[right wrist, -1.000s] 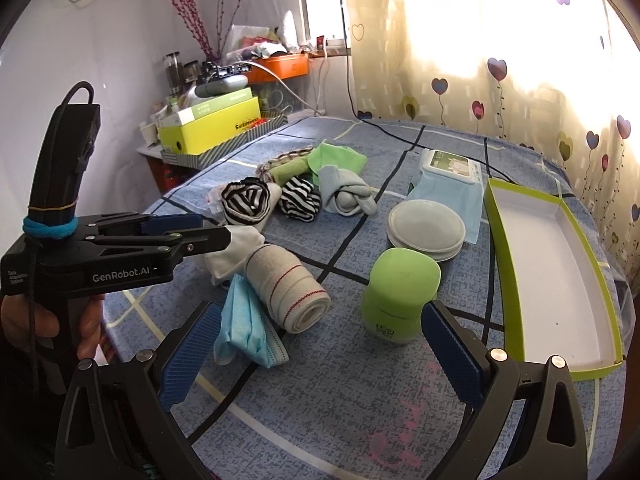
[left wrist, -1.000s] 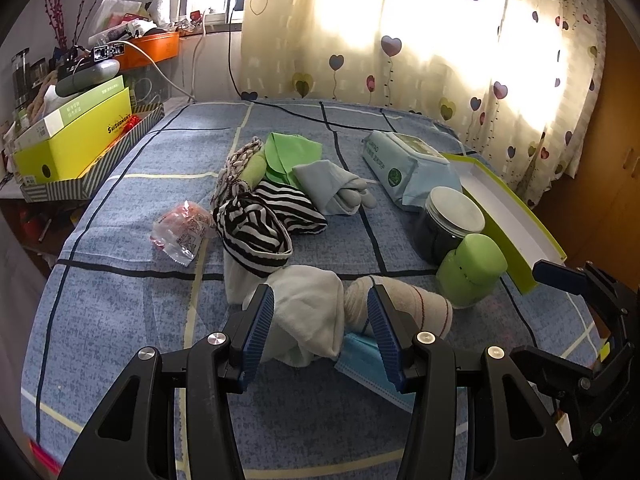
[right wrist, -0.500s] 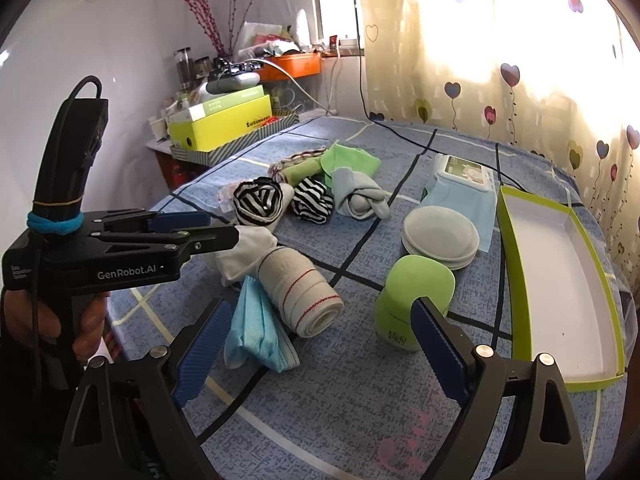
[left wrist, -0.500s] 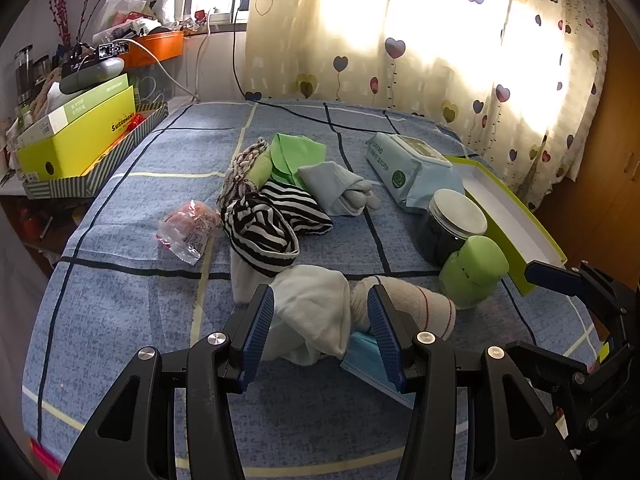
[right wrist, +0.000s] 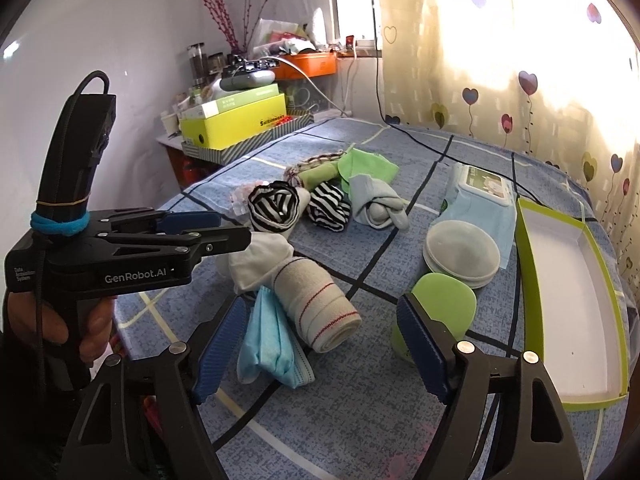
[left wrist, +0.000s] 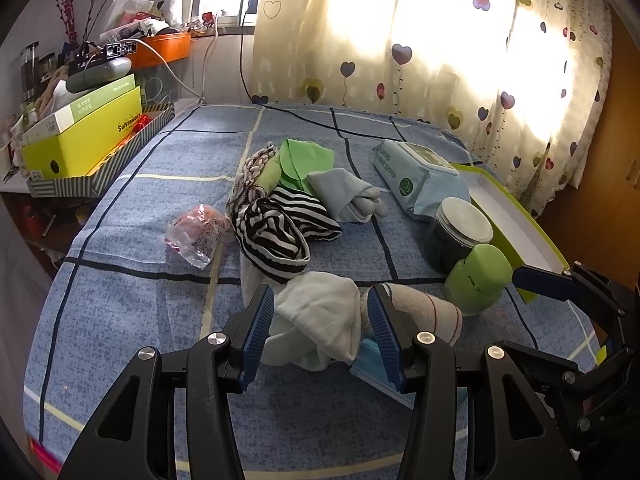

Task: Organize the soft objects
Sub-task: 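Close left gripper on white sock while right gripper closes on rolled sock, lift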

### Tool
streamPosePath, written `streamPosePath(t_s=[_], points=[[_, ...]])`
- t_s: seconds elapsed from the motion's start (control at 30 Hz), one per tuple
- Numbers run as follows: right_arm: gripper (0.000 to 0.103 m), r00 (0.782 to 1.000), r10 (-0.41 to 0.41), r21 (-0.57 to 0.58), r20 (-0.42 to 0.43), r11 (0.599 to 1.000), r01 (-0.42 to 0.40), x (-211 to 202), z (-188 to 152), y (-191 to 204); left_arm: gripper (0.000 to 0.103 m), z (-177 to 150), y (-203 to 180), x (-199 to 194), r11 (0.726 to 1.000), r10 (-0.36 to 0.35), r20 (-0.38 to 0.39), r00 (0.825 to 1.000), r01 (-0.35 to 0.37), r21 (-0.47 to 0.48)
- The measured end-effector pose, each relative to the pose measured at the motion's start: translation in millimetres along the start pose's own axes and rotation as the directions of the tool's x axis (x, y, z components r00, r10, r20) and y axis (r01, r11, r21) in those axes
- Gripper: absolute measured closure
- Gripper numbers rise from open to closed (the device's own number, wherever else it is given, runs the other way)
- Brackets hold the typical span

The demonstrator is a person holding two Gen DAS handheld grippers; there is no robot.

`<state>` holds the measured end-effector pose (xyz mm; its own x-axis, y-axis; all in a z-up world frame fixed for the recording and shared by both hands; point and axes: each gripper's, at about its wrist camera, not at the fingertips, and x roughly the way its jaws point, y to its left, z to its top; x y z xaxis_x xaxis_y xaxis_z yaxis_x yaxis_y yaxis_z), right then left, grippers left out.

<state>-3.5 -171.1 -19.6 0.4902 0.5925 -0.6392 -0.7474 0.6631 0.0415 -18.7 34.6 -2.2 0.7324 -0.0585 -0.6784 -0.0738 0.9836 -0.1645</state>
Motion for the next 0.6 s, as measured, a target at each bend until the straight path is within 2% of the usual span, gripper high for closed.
streamPosePath(t_s=[0.6], points=[[0.025,0.999,0.018,-0.027,-0.036,0.999,-0.019,24,14,1,0.053,1,17,5,0.998,-0.046,-0.005,0.999,0.046,-0.041]])
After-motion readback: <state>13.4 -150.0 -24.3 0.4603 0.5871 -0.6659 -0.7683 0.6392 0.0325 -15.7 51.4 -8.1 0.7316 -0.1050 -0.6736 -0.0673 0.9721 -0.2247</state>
